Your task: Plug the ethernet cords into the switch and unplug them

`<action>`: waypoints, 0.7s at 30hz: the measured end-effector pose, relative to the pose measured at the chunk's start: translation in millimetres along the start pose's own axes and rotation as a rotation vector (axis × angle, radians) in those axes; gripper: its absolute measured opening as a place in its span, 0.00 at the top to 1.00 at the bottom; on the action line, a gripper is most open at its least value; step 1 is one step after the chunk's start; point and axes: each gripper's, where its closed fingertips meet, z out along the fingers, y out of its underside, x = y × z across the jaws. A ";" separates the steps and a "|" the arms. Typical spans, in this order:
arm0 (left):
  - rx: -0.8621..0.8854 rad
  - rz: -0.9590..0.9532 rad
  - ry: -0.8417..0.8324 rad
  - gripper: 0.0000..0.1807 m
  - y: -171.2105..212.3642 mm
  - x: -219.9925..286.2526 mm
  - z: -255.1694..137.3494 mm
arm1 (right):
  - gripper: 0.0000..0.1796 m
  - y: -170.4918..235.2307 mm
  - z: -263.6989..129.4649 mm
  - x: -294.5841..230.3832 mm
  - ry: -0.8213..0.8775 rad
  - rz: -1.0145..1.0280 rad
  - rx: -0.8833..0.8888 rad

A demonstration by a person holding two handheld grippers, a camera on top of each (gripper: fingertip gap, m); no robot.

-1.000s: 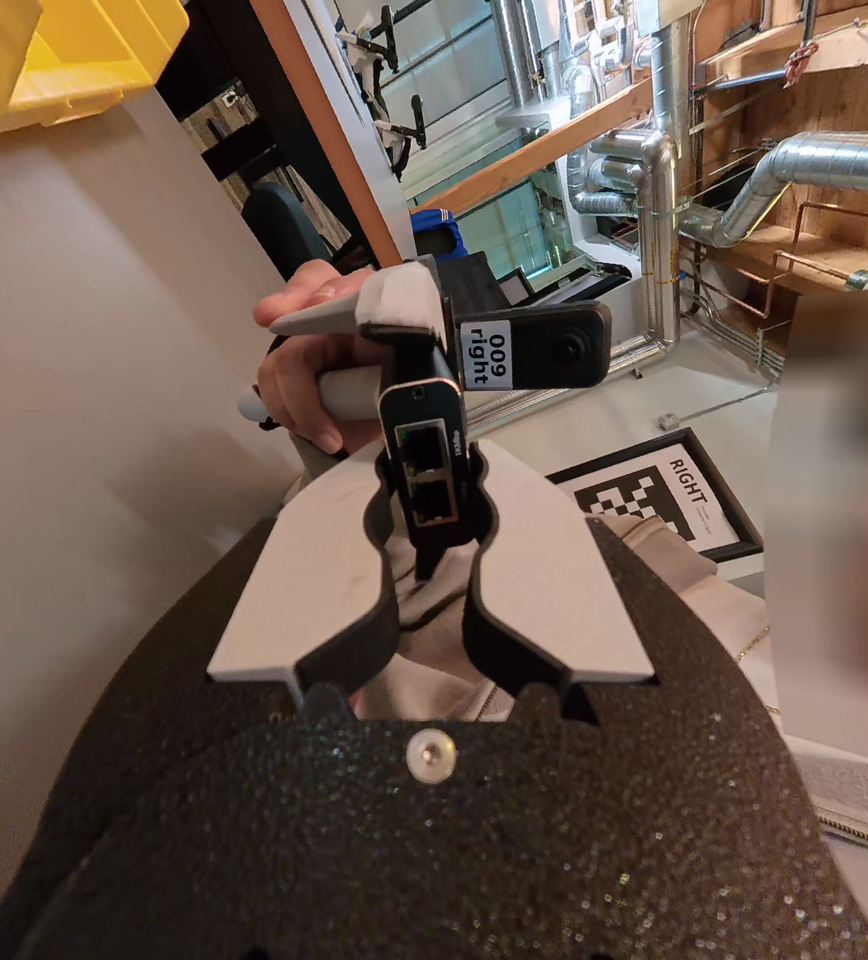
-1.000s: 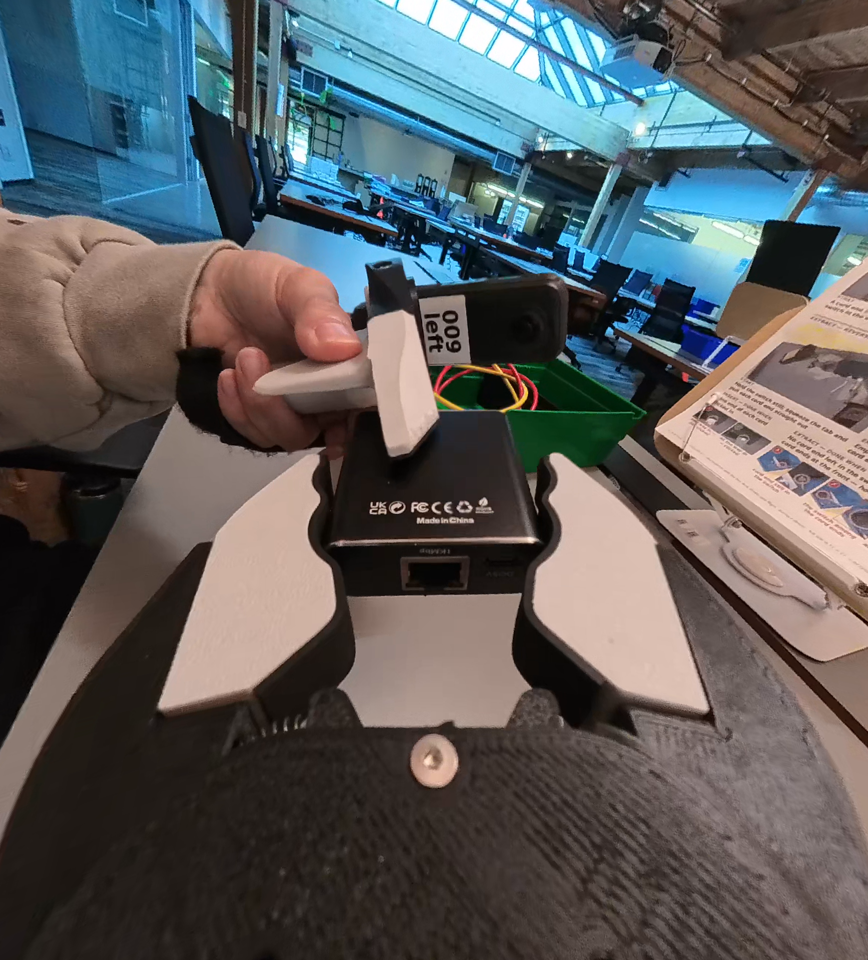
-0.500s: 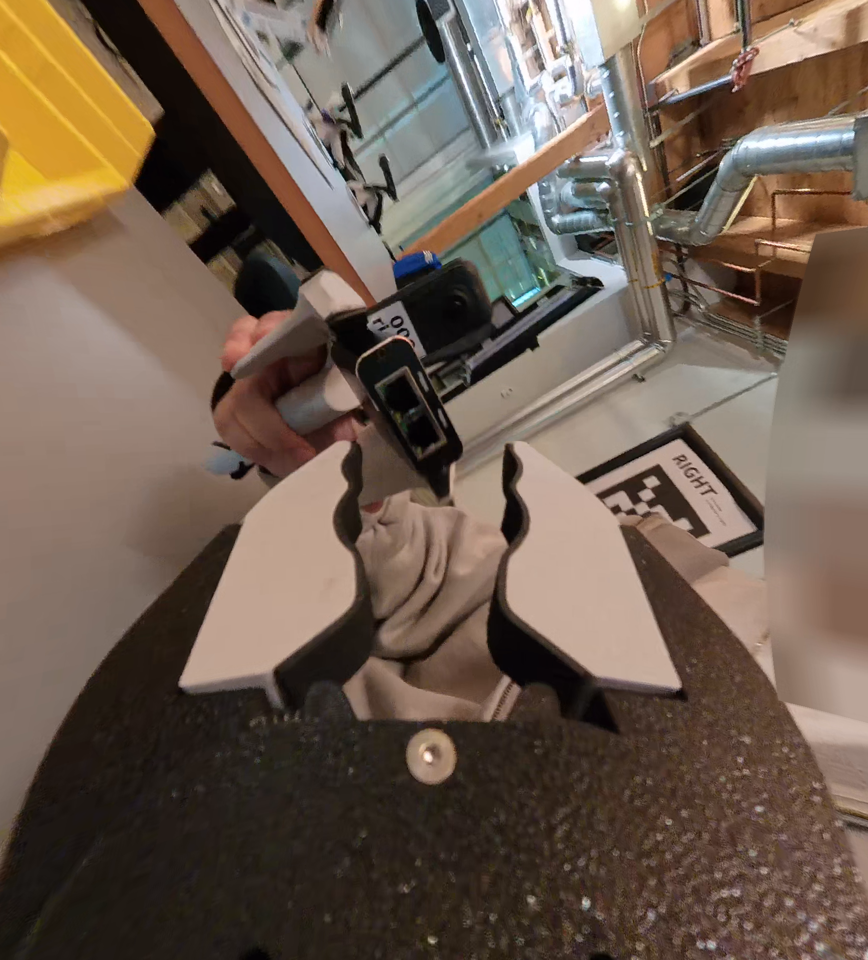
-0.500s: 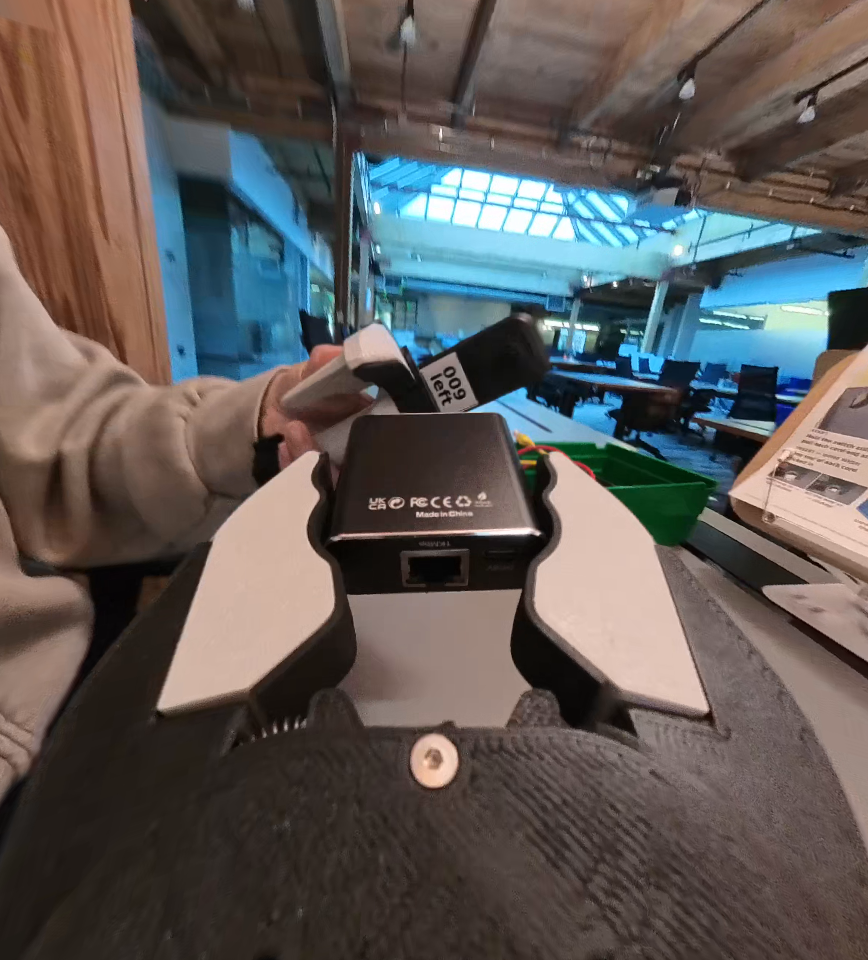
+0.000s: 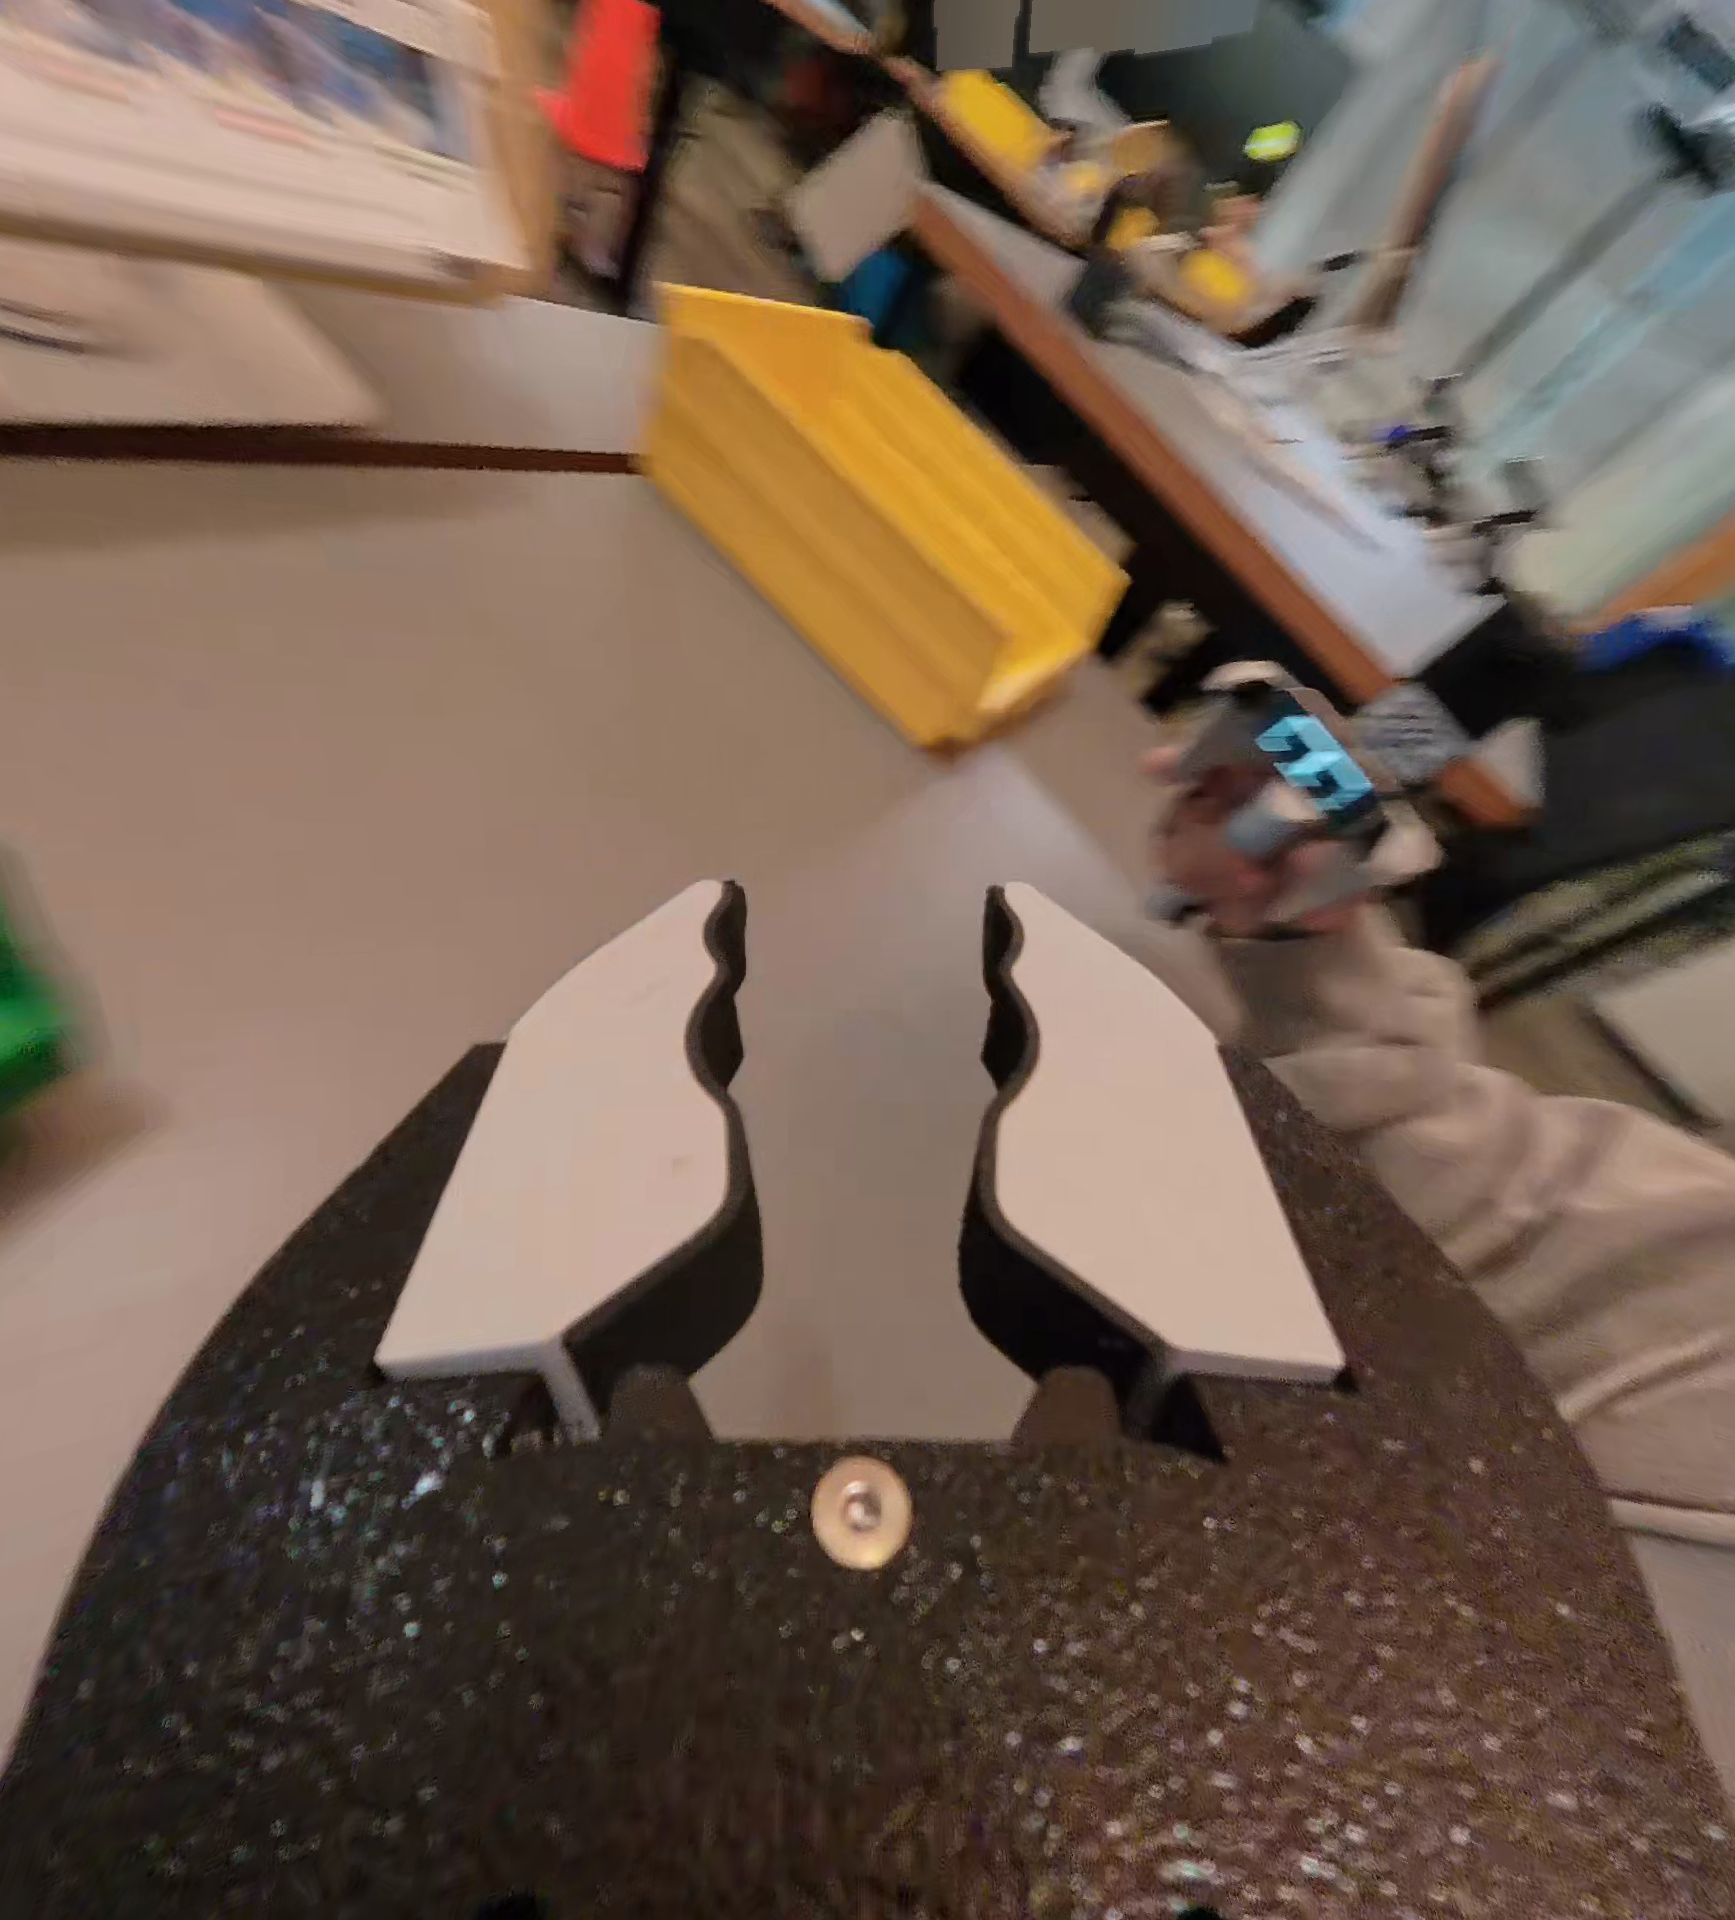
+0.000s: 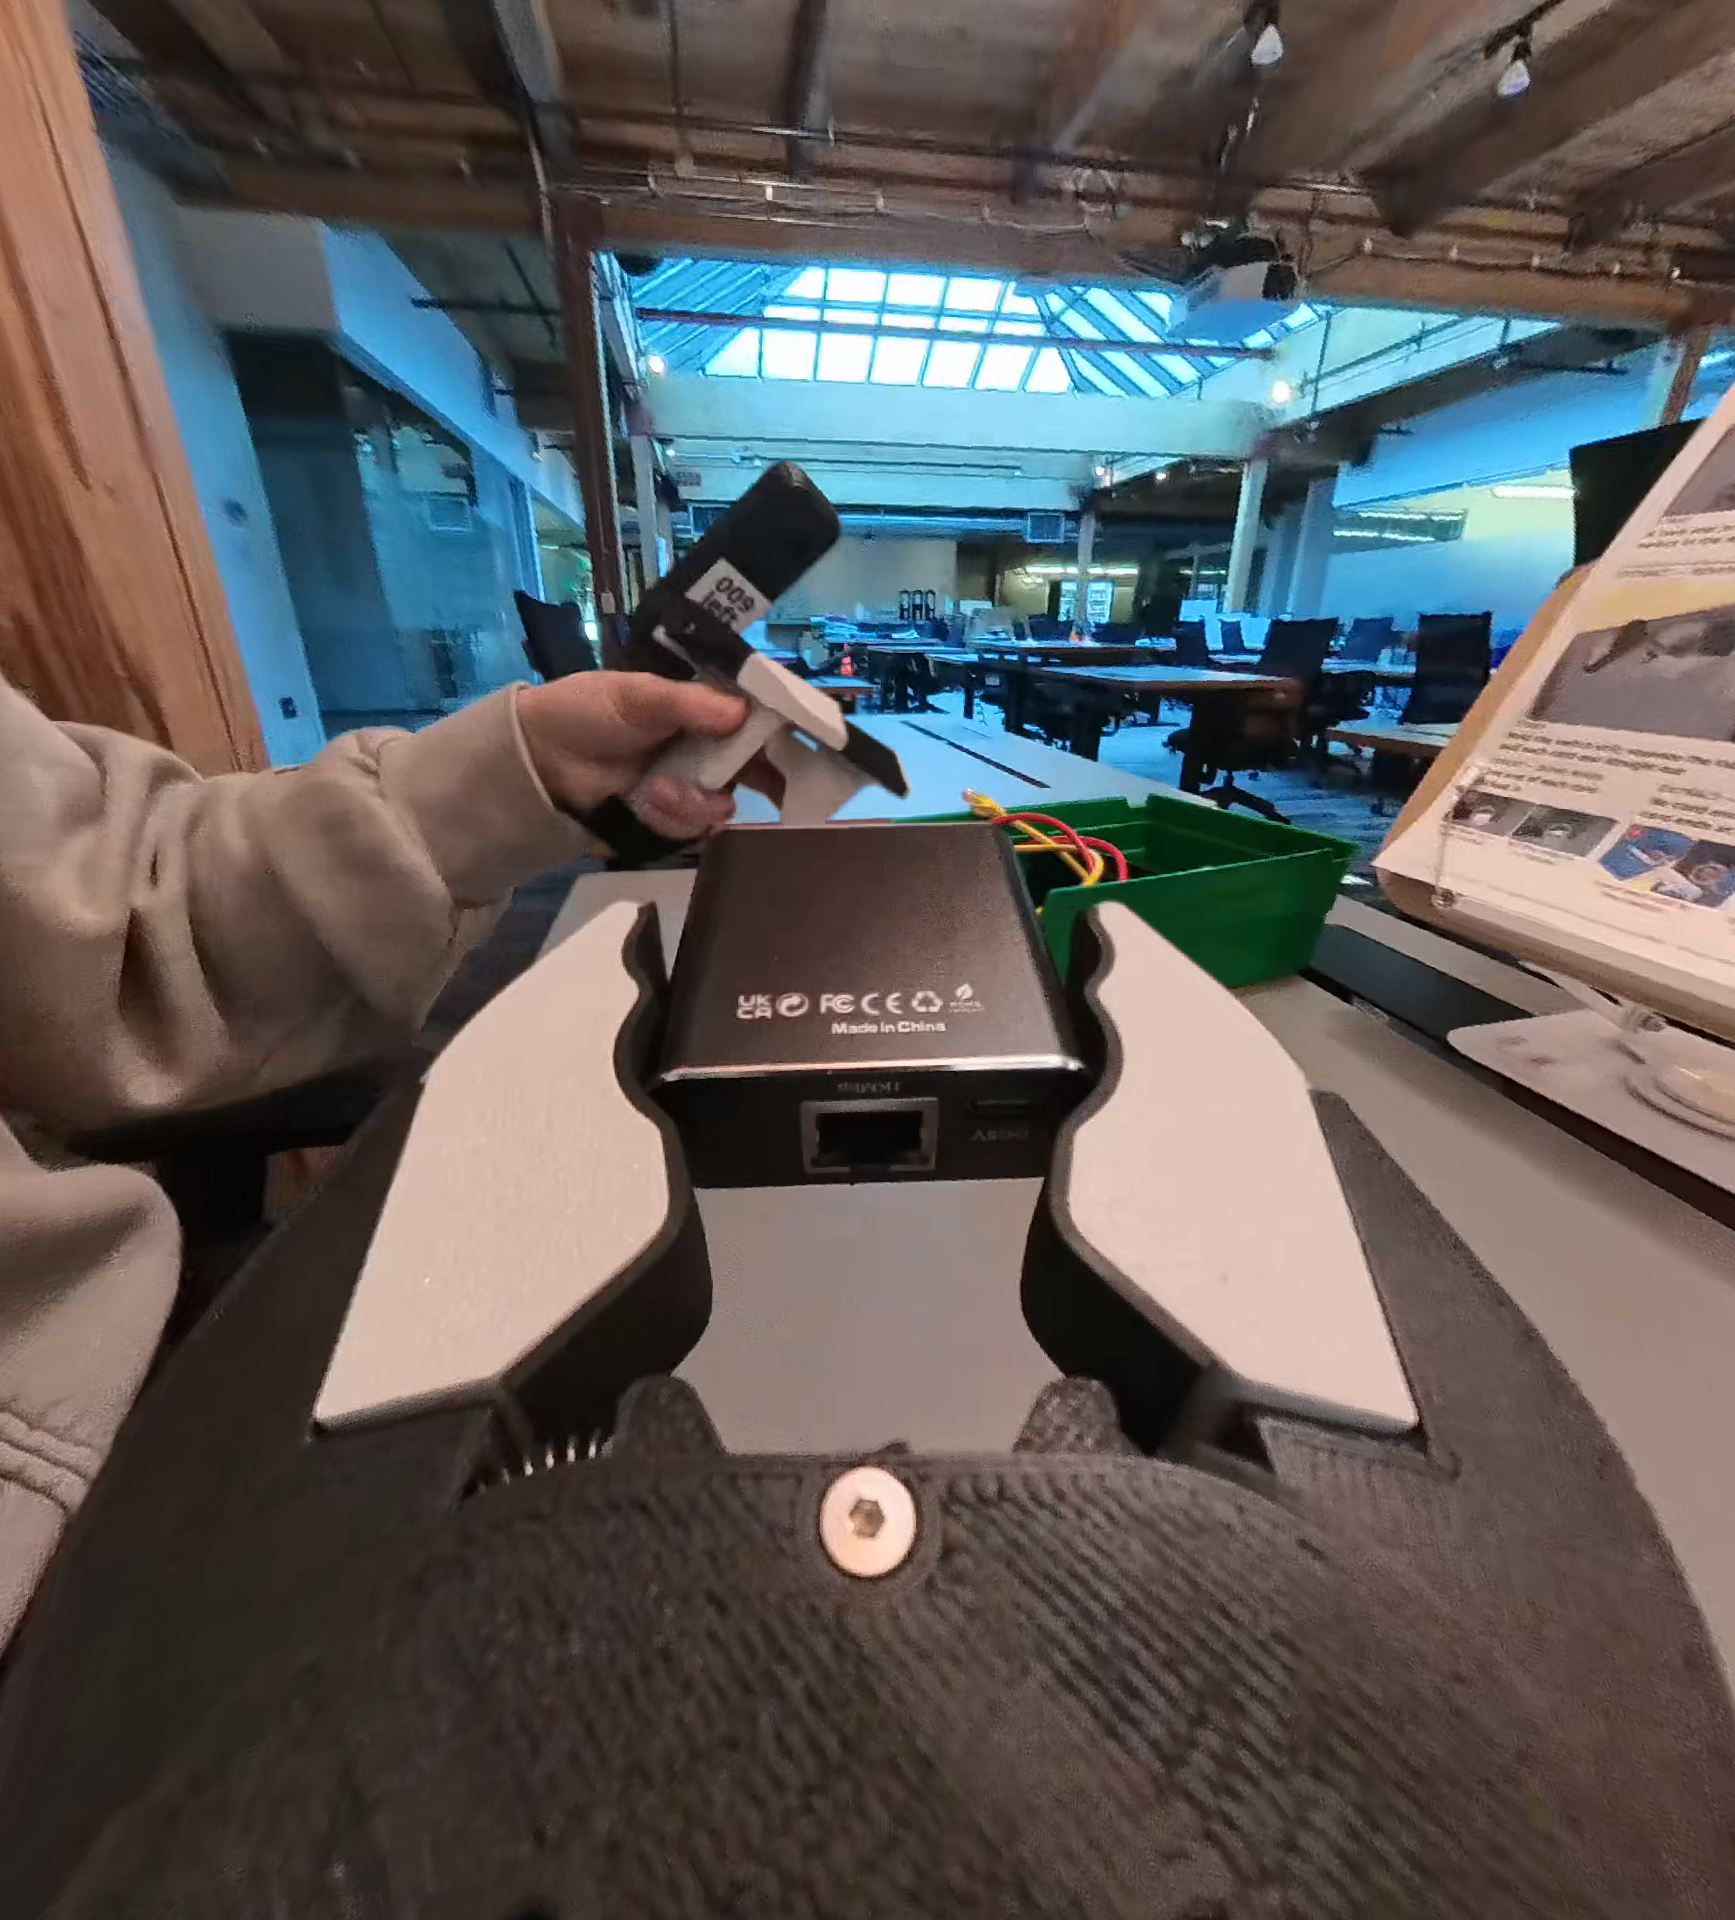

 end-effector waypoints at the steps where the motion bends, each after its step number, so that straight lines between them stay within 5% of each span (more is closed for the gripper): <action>1: -0.005 0.030 -0.085 0.76 -6.3 -23.3 -18.2 | 0.58 -1.3 -1.4 0.5 0.004 -0.007 0.000; 5: -0.136 0.224 -0.376 0.75 -23.8 -111.6 -82.5 | 0.58 -0.5 -4.1 2.0 0.000 -0.004 -0.017; 10: -0.360 0.467 -0.363 0.73 -22.9 -158.0 -101.9 | 0.58 -2.9 -4.9 2.2 -0.004 0.001 0.000; 21: -0.663 0.152 -0.391 0.72 23.0 -202.1 -78.6 | 0.58 2.5 -10.0 5.5 0.082 0.025 -0.019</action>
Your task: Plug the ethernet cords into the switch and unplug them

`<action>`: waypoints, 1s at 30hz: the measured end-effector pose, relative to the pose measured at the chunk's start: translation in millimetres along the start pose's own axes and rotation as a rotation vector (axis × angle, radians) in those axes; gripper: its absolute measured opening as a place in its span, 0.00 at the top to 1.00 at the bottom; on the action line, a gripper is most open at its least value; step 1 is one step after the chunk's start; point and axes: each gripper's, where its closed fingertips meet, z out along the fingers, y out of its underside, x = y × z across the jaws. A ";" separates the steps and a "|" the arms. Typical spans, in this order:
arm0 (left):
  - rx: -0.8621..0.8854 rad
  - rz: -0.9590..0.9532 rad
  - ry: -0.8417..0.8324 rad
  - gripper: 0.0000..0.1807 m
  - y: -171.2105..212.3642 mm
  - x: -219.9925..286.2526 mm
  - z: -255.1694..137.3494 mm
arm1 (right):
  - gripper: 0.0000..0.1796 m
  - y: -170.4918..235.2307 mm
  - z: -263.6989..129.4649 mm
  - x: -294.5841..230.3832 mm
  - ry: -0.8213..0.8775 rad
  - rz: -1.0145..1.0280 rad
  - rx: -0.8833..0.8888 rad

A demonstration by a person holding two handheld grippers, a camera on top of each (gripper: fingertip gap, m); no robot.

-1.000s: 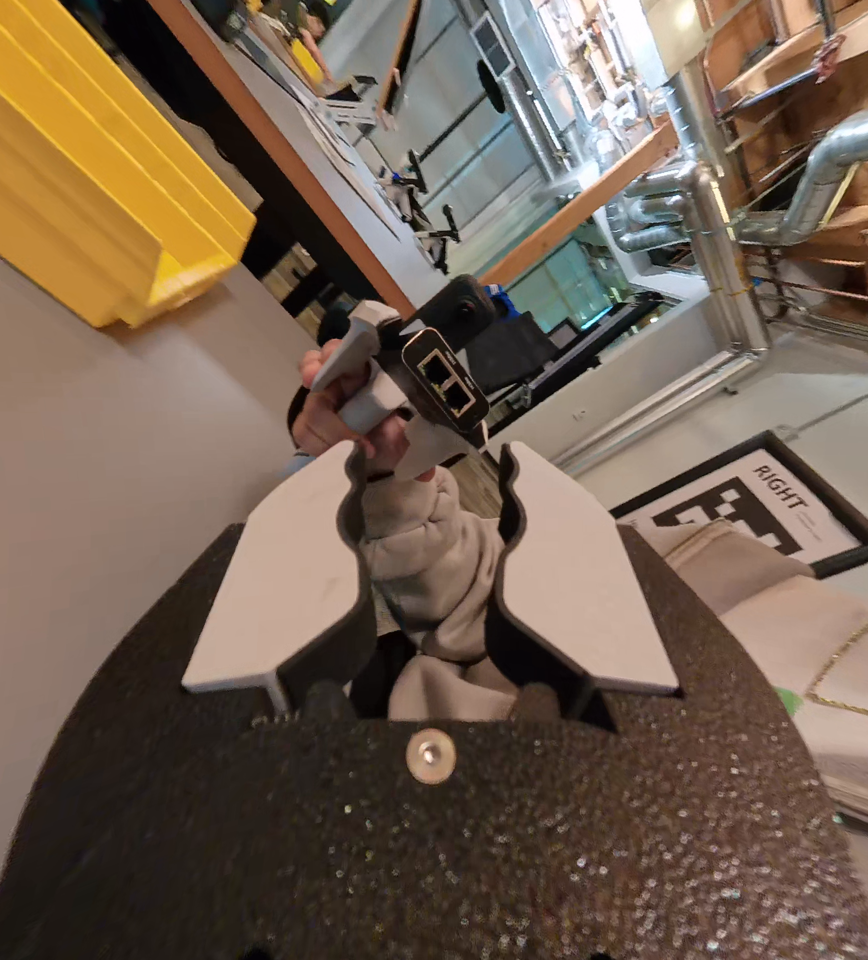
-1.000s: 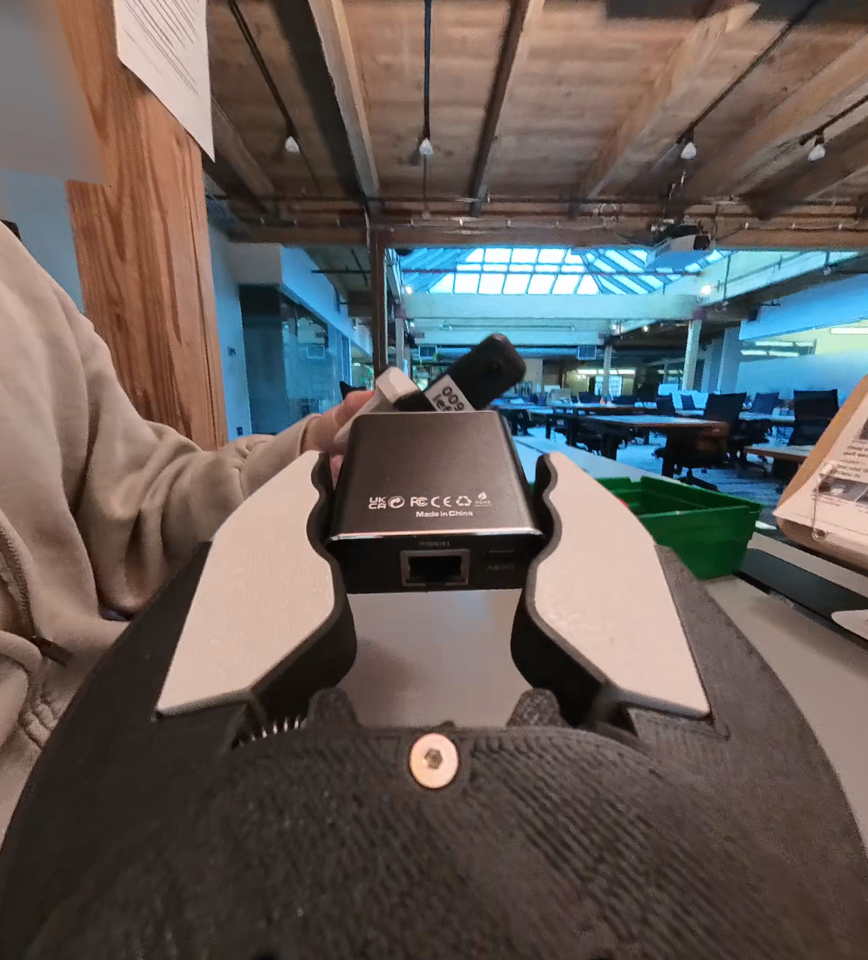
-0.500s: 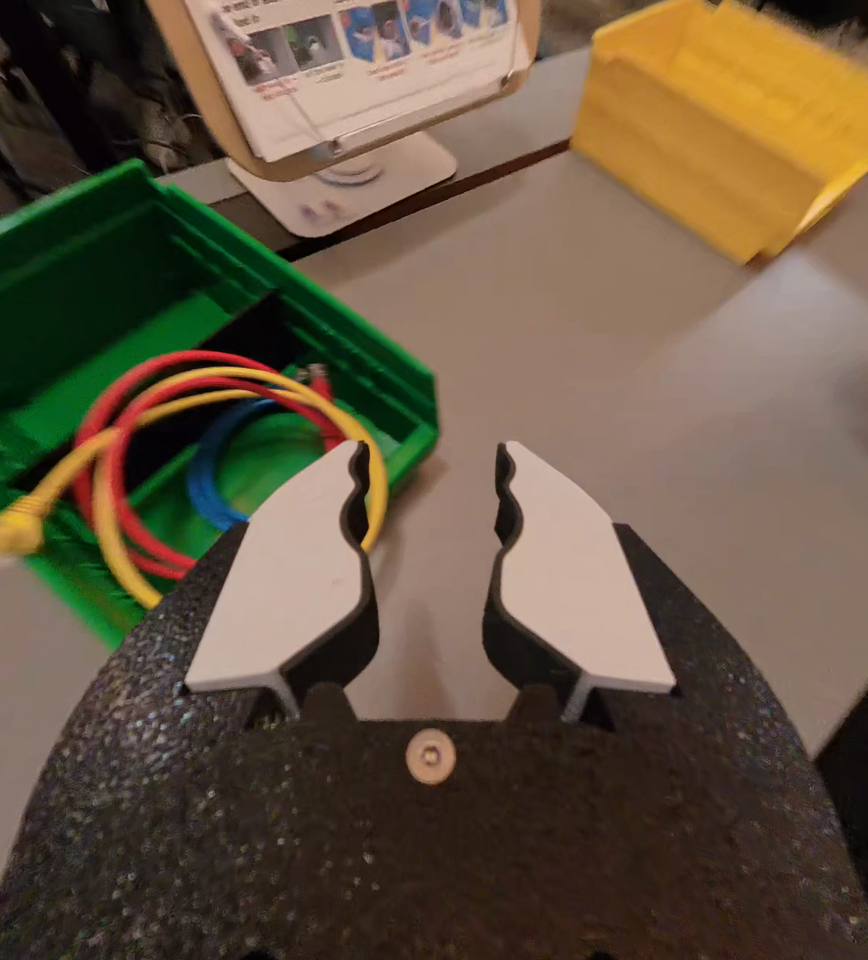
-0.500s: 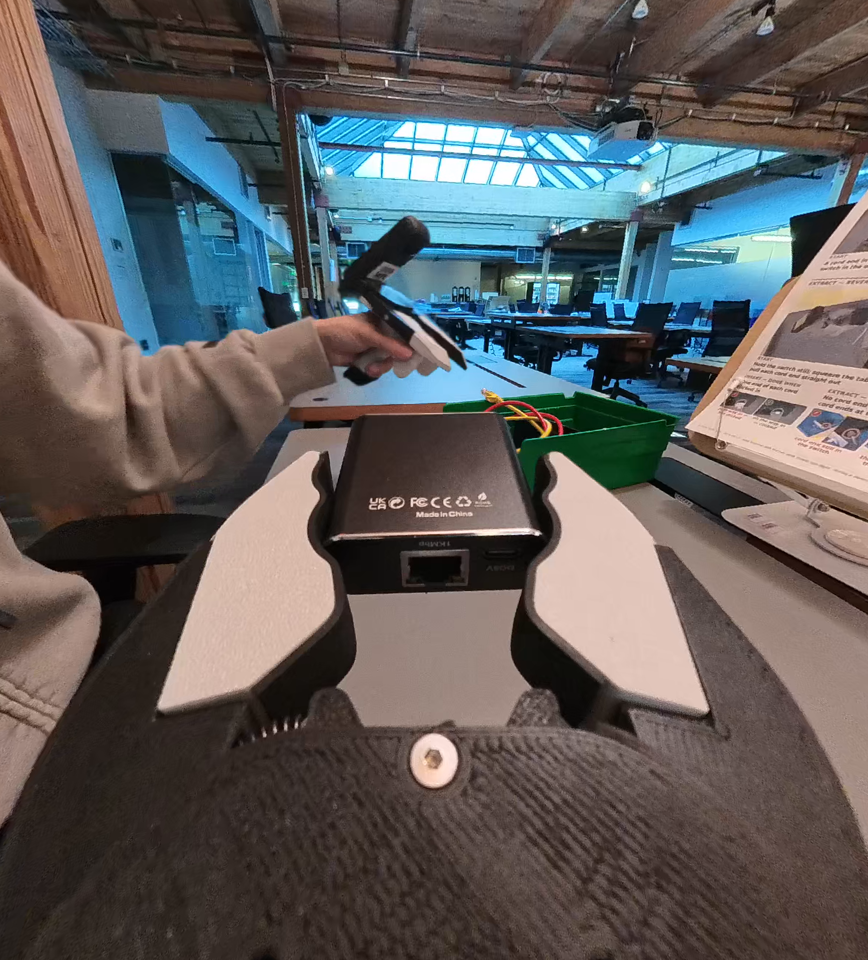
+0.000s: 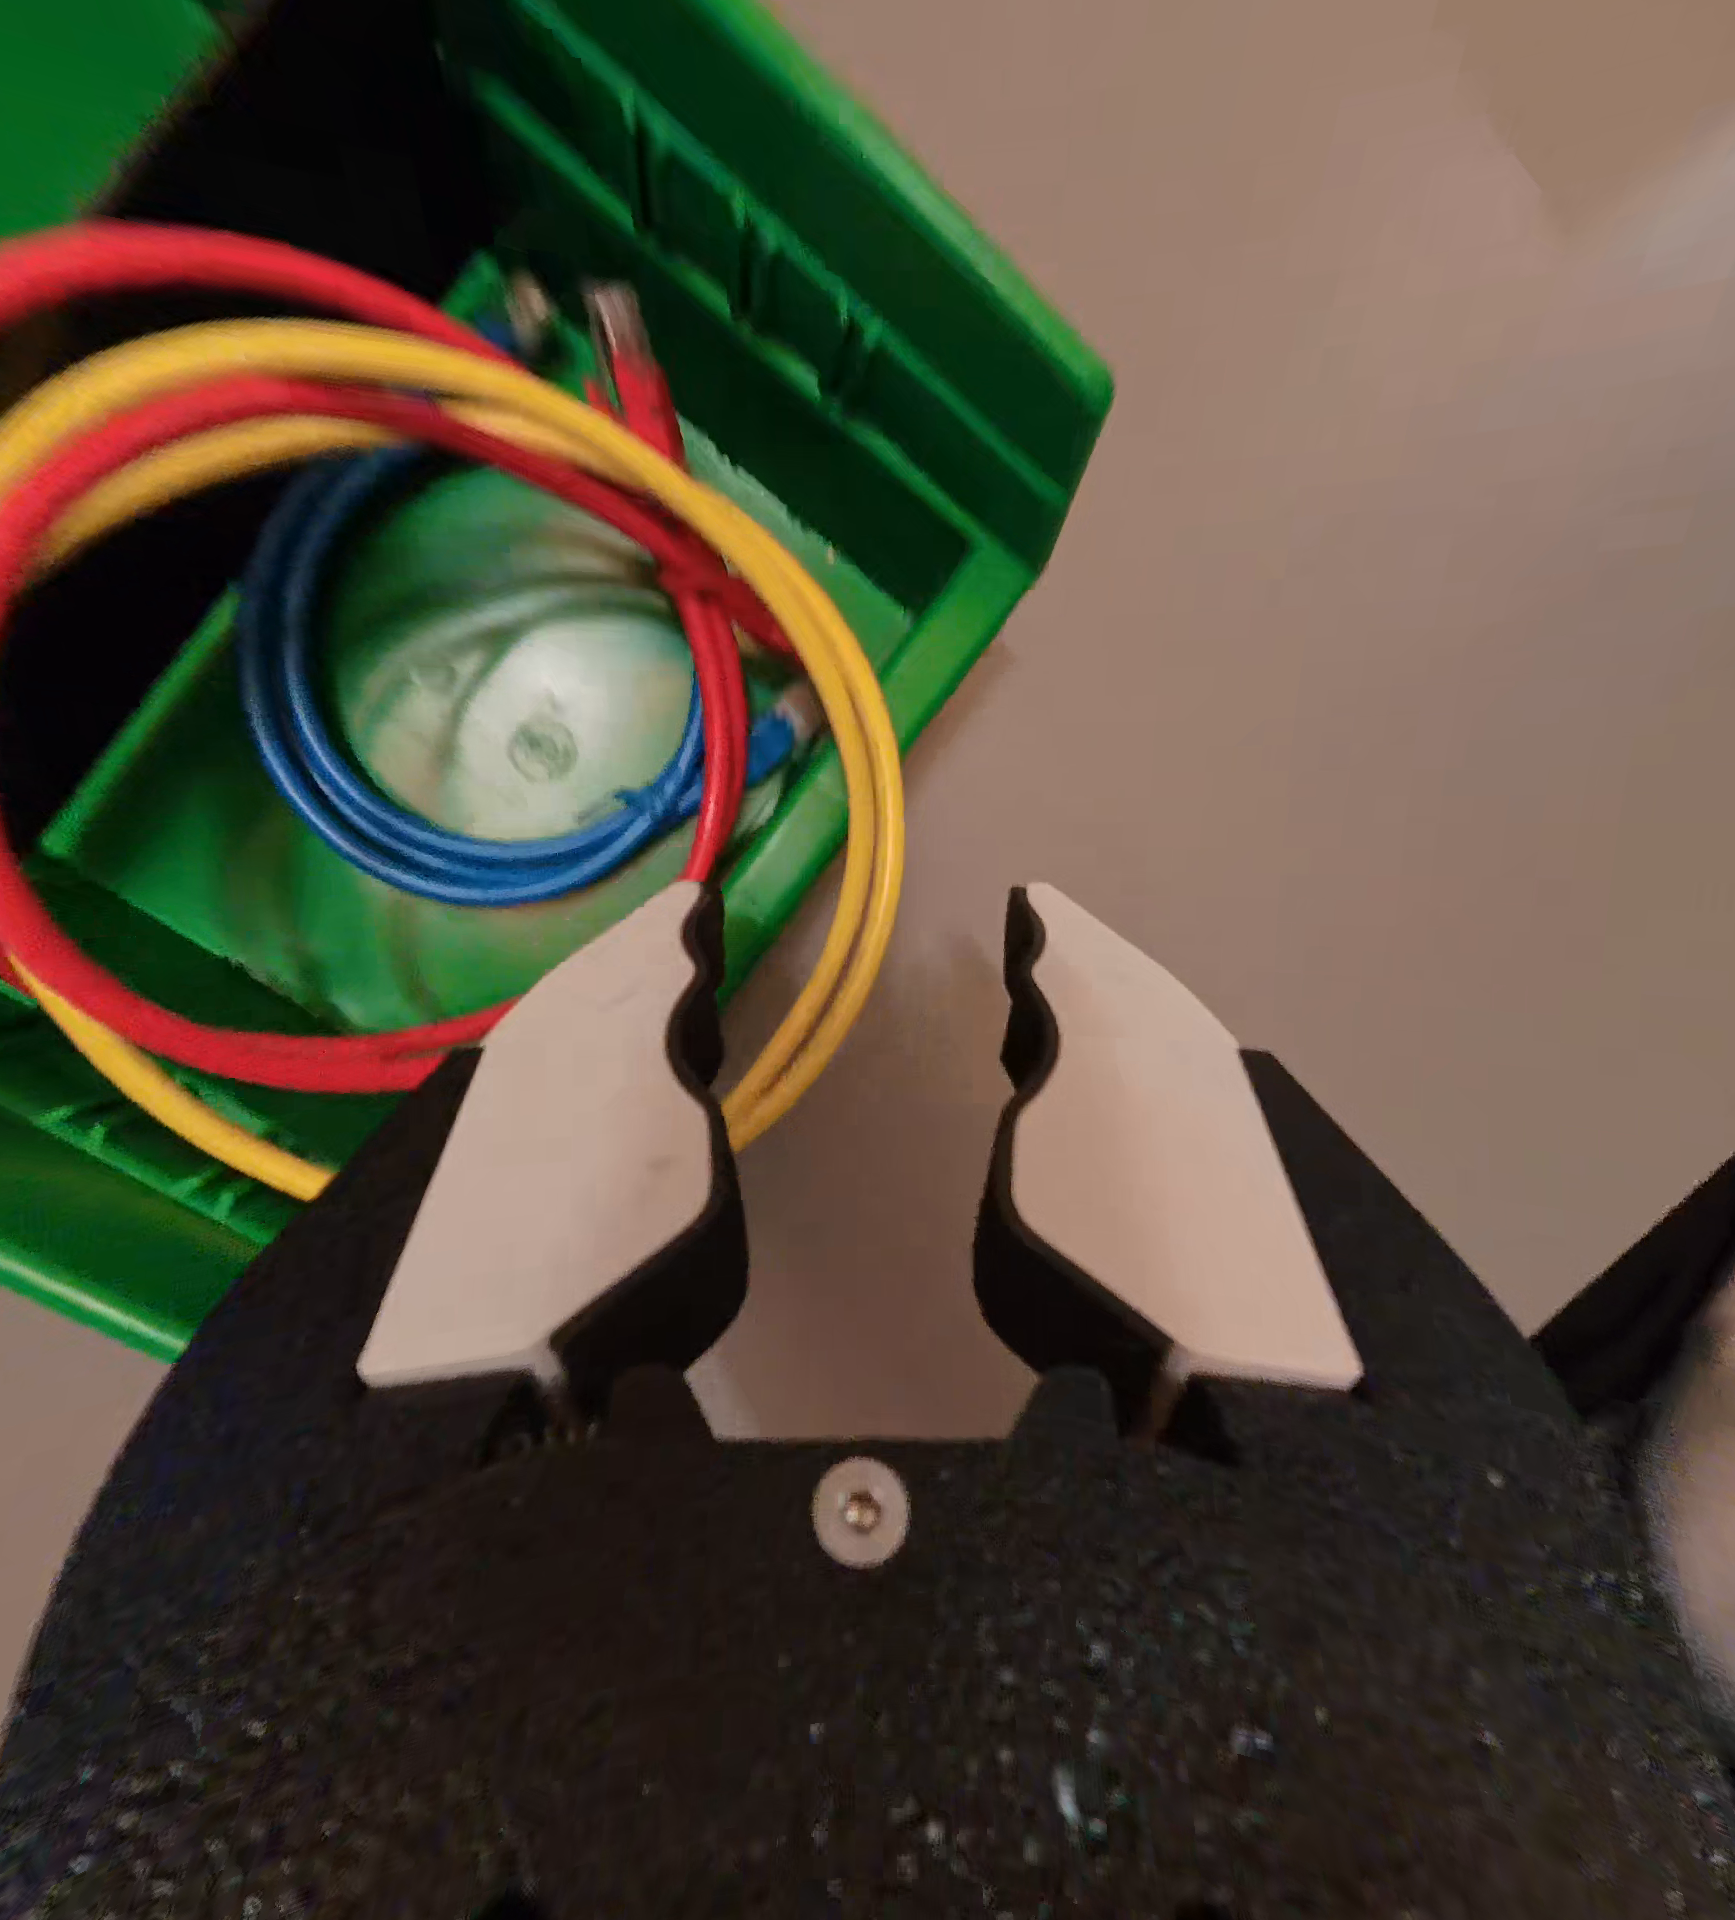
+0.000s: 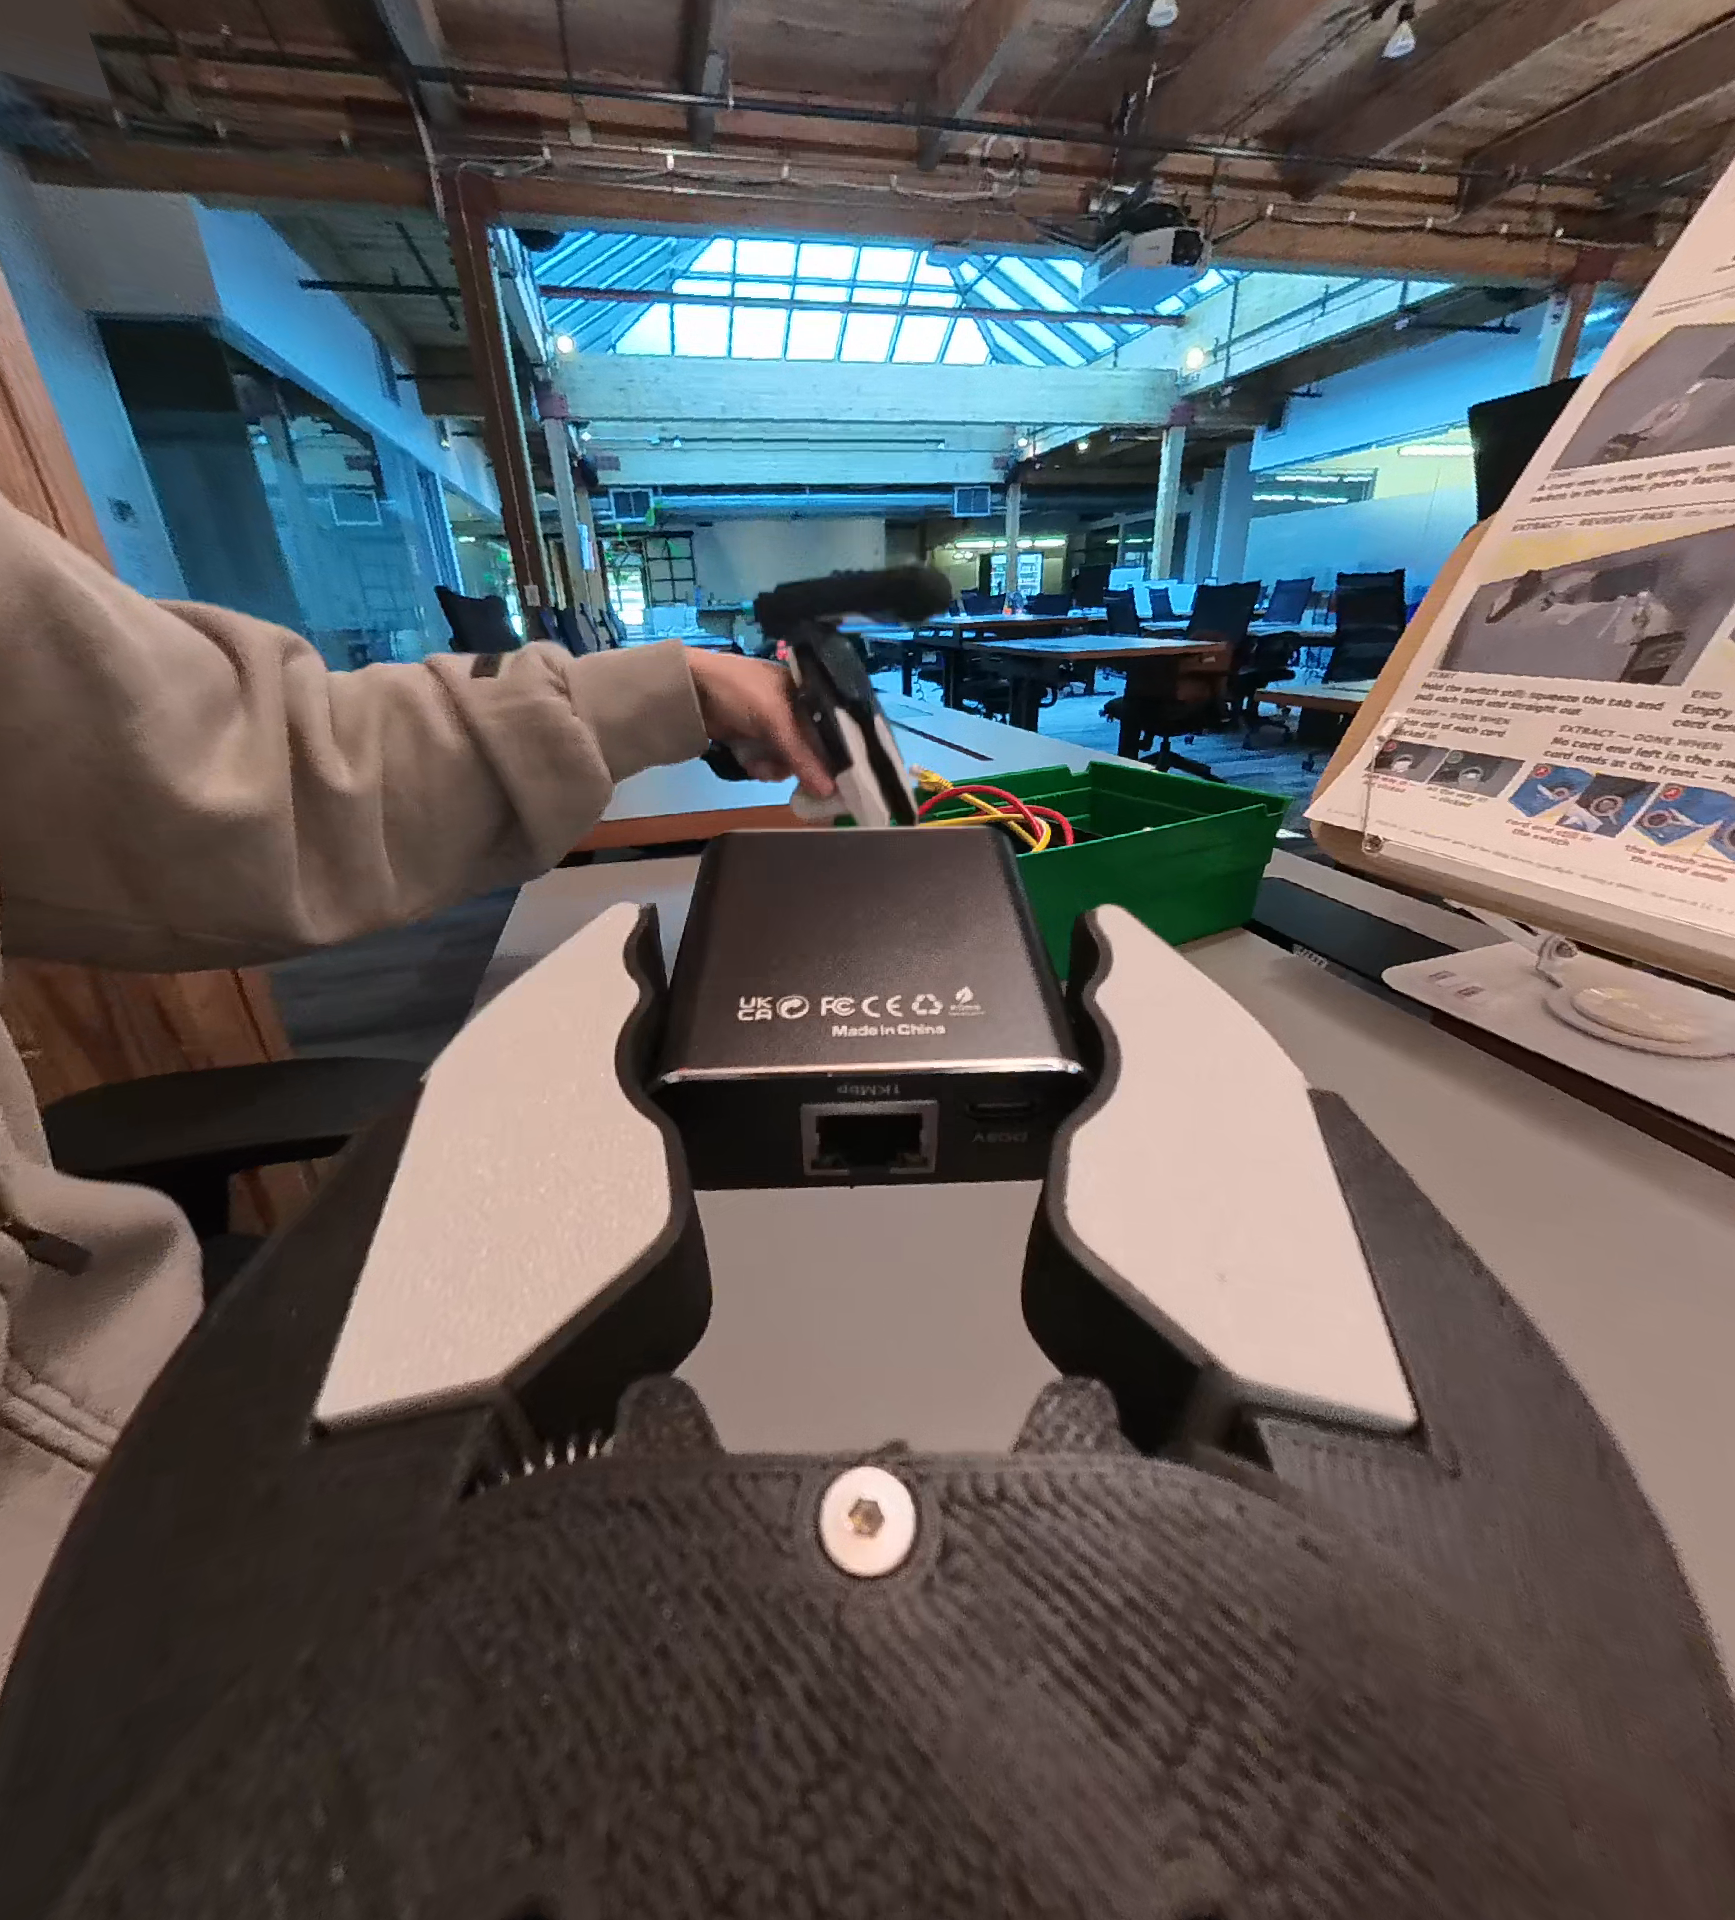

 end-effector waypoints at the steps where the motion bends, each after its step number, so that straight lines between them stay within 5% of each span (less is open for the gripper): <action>1: -0.056 0.026 -0.005 0.72 8.9 -0.5 1.8 | 0.58 -1.3 -2.5 -1.4 0.011 0.004 0.014; 10: -0.228 0.366 -0.273 0.72 50.9 -35.3 18.1 | 0.58 -15.0 -1.2 3.7 0.026 -0.022 0.073; 18: -0.157 0.486 -0.492 0.95 36.4 -44.3 5.6 | 0.58 -23.6 7.2 -17.2 -0.056 -0.019 0.065; 23: 0.153 0.307 -0.563 0.97 -17.6 -17.8 -52.8 | 0.58 -22.3 -3.8 -27.0 -0.064 -0.062 0.033; 30: 0.185 0.053 -0.479 0.97 -23.8 81.1 -103.6 | 0.58 -31.5 -10.7 -37.2 -0.085 -0.091 0.043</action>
